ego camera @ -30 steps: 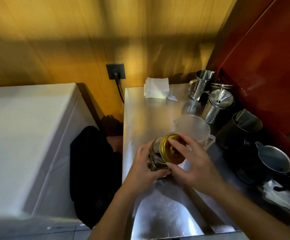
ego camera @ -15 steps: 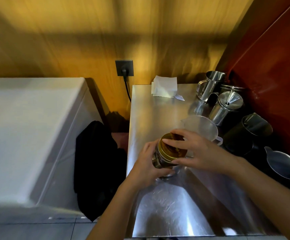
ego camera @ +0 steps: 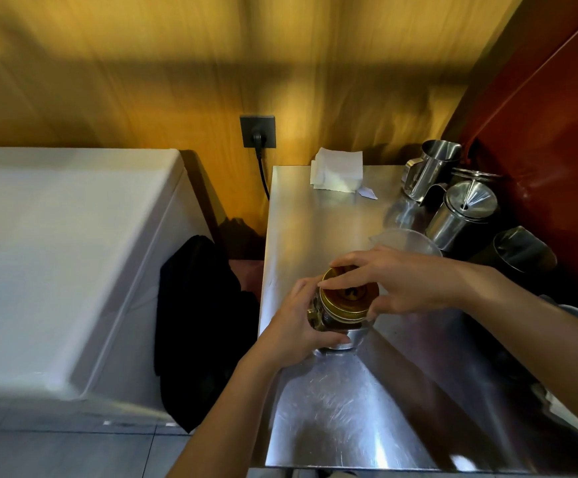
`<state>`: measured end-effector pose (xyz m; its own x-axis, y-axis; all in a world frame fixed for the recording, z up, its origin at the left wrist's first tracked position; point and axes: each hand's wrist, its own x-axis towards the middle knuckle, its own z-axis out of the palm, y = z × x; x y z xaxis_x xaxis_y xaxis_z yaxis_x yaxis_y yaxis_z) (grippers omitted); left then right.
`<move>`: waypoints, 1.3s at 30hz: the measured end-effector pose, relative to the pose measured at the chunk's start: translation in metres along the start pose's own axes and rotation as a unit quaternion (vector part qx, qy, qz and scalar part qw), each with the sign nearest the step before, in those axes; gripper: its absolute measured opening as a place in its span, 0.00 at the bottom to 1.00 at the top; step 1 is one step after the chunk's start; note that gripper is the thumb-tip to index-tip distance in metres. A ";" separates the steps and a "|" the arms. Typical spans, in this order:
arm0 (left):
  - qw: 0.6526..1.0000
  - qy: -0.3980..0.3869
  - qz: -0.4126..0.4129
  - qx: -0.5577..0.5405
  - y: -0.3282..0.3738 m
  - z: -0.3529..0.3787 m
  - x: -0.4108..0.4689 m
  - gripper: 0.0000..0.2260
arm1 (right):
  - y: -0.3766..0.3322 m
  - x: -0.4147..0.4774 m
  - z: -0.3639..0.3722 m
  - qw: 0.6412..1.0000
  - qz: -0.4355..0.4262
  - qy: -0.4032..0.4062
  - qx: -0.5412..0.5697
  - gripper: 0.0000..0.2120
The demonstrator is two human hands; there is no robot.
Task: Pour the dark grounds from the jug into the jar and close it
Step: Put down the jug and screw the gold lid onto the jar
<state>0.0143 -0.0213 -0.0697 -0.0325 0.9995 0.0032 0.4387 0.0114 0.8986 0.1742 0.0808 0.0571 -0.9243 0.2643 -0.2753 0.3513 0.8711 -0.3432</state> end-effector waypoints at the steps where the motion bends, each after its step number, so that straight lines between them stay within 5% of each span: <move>1: 1.000 0.000 0.000 0.001 0.000 0.000 0.000 0.36 | 0.000 0.000 -0.001 1.000 0.010 -0.005 0.007 0.34; 5: 1.000 0.010 0.009 0.004 0.002 0.001 -0.001 0.38 | -0.004 -0.001 -0.002 0.990 0.037 0.048 -0.125 0.30; 8: 1.000 0.015 0.012 0.009 0.004 0.001 -0.002 0.38 | -0.017 0.003 0.005 0.961 0.102 0.095 -0.237 0.39; 11: 1.000 0.019 0.017 0.012 0.006 0.002 -0.003 0.37 | -0.018 0.000 0.007 0.970 0.128 0.084 -0.187 0.41; 15: 0.999 0.024 0.015 0.023 0.006 0.003 -0.004 0.37 | -0.015 -0.003 -0.005 0.998 0.014 -0.005 -0.065 0.32; 17: 0.999 0.025 0.018 0.026 0.006 0.002 -0.004 0.37 | -0.020 -0.001 -0.001 0.993 0.035 0.039 -0.109 0.27; 20: 0.999 0.027 0.019 0.017 0.006 0.003 -0.004 0.37 | -0.021 0.001 0.003 0.968 0.111 0.116 -0.192 0.37; 24: 0.999 0.029 0.011 0.018 0.008 0.004 -0.004 0.39 | -0.017 0.001 0.012 0.983 0.054 0.072 -0.158 0.33; 28: 0.999 0.030 0.010 0.009 0.008 0.006 -0.007 0.37 | -0.021 0.000 0.011 0.968 0.125 0.142 -0.167 0.41; 32: 0.999 0.037 0.003 0.022 0.012 0.006 -0.006 0.37 | -0.018 -0.003 0.010 0.984 0.092 0.079 -0.130 0.35; 36: 0.999 0.042 0.009 0.015 0.010 0.008 -0.007 0.38 | -0.018 -0.009 0.012 0.950 0.163 0.199 -0.175 0.40; 39: 0.999 0.041 -0.001 0.009 0.011 0.008 -0.006 0.38 | -0.014 -0.011 0.015 0.977 0.092 0.129 -0.139 0.35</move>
<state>0.0266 -0.0265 -0.0636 -0.1068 0.9935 0.0388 0.4550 0.0141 0.8904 0.1814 0.0593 0.0520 -0.8692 0.4908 -0.0603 0.4935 0.8688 -0.0416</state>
